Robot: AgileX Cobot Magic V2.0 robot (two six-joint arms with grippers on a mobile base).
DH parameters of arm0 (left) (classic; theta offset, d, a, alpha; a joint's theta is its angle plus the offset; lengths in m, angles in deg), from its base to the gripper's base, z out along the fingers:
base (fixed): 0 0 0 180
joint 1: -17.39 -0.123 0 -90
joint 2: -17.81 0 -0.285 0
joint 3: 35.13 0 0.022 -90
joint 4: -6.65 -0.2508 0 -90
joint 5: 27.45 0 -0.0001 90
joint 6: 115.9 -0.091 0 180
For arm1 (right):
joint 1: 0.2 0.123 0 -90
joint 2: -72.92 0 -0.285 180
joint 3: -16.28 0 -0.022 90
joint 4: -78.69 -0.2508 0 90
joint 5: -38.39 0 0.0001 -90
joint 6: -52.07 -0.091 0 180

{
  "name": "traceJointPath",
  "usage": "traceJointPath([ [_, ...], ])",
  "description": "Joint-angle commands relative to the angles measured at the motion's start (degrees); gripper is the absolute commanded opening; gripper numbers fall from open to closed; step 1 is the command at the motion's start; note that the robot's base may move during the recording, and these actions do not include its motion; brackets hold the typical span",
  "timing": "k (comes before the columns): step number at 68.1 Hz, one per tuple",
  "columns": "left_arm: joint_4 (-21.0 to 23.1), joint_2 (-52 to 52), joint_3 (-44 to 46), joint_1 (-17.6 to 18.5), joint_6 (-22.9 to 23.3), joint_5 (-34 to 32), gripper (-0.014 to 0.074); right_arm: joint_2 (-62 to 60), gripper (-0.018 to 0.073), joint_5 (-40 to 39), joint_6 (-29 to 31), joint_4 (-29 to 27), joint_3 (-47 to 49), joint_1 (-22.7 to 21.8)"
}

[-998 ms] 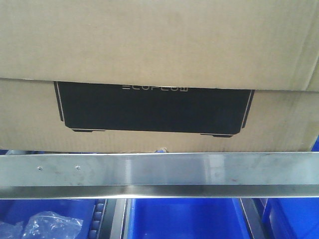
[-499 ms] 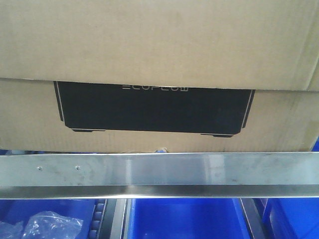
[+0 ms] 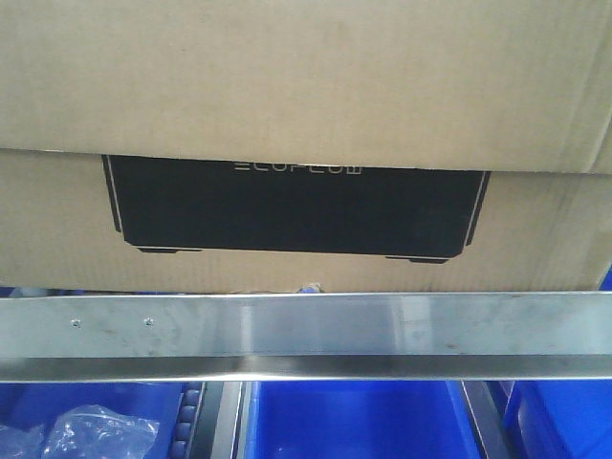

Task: Grab box from left shelf to table start
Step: 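Close left and right grippers on the box's side walls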

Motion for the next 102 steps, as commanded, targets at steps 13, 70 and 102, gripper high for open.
traceJointPath([
  [13, -0.11, 1.97, 2.06, -0.16, 0.68, -2.35, 0.0338, 0.92, 0.0452, 5.17, 0.20, -0.64, 14.99, -0.36],
  [70, -0.23, 1.97, 2.06, -0.16, 0.68, -2.22, 0.0338, 65.76, 0.0541, 26.85, 5.55, -0.53, 68.63, -0.36],
  [102, -0.23, 1.97, 2.06, -0.16, 0.72, -1.86, -0.0085, 80.42, 0.0057, 28.82, 6.62, -0.53, 72.74, -0.26],
])
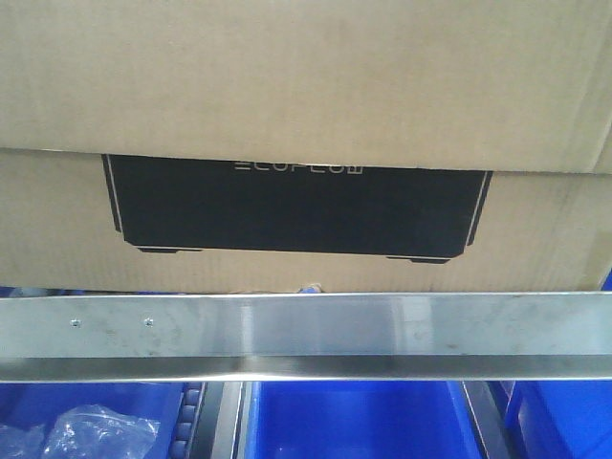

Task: Grab box from left shelf to table start
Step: 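Close left and right grippers on the box's side walls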

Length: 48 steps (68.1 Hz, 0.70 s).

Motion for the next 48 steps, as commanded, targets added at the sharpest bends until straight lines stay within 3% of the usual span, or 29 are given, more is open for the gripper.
traceJointPath([
  [1, 0.67, 1.97, 2.06, -0.16, 0.11, -2.21, -0.0083, -1.24, 0.0044, -2.44, 0.69, -0.21, 2.21, -0.26],
  [24, 0.00, 2.21, 2.06, -0.16, 0.11, -2.87, -0.0094, -2.42, 0.0057, -1.94, 0.69, 0.06, 2.66, -0.26],
  [48, 0.61, 13.55, 1.10, -0.05, 2.54, -2.36, -0.0093, -17.18, 0.0057, 0.77, 0.64, 0.01, 2.36, -0.19],
])
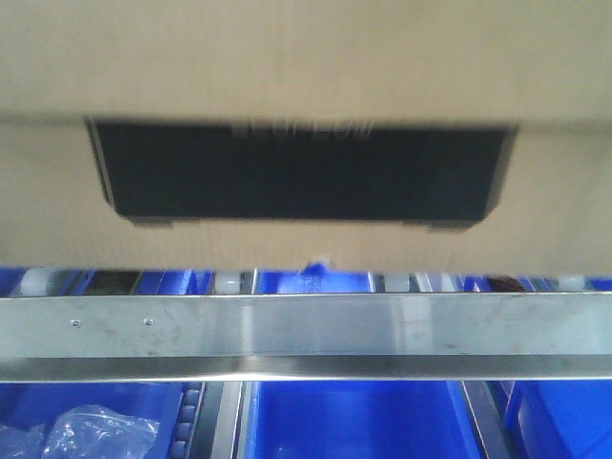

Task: Grab box from left shelf to table start
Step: 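Close left and right grippers on the box's side walls, then pull the gripped box off the shelf toward the robot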

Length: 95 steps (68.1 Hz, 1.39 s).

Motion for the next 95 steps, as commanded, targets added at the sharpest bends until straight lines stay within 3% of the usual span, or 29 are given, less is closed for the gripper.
traceJointPath([
  [1, 0.28, 5.84, 1.09, -0.05, 0.67, -5.08, -0.0093, -5.66, 0.0057, -4.04, 0.96, -0.72, 1.80, -0.19],
  [14, 0.28, 13.51, -6.80, -0.05, 0.75, -6.70, -0.0092, -12.83, 0.0057, -3.24, 0.75, -1.08, -4.69, -0.19],
  [40, 0.52, 31.00, -26.85, -0.05, 1.02, -16.13, -0.0092, -28.54, 0.0057, -6.20, 0.75, -3.75, -20.12, -0.19],
  [70, 1.30, 51.12, -27.97, -0.05, 1.02, -17.17, -0.0093, -48.94, 0.0057, -6.06, 0.75, -4.39, -20.45, -0.19],
  [95, 1.93, 58.86, -27.97, -0.05, 1.02, -15.13, -0.0093, -55.94, 0.0057, -1.39, 0.75, -4.39, -20.45, -0.19],
])
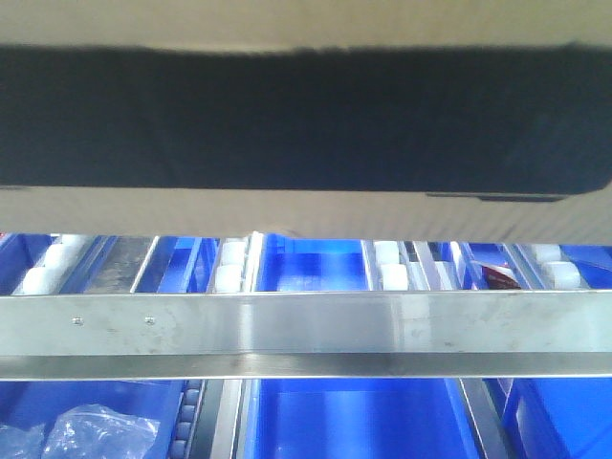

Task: Grab box from left shelf to table start
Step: 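Pull the gripped box off the shelf toward the robot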

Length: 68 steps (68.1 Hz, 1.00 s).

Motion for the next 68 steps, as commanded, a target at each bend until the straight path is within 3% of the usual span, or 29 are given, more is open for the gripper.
traceJointPath([
  [1, -0.98, -0.02, 2.07, -0.05, 0.53, -9.42, -0.0093, 0.90, 0.0057, -5.77, 1.15, 3.21, 1.75, -0.19],
  [16, 0.84, -0.02, 1.48, -0.05, 0.53, -8.93, -0.0093, 0.90, 0.0057, -5.68, 1.15, 3.21, 1.75, -0.19],
  [68, 0.84, -0.02, 1.48, -0.05, 0.53, -8.93, -0.0093, 0.90, 0.0057, -4.52, 1.15, 3.21, 1.75, -0.19],
])
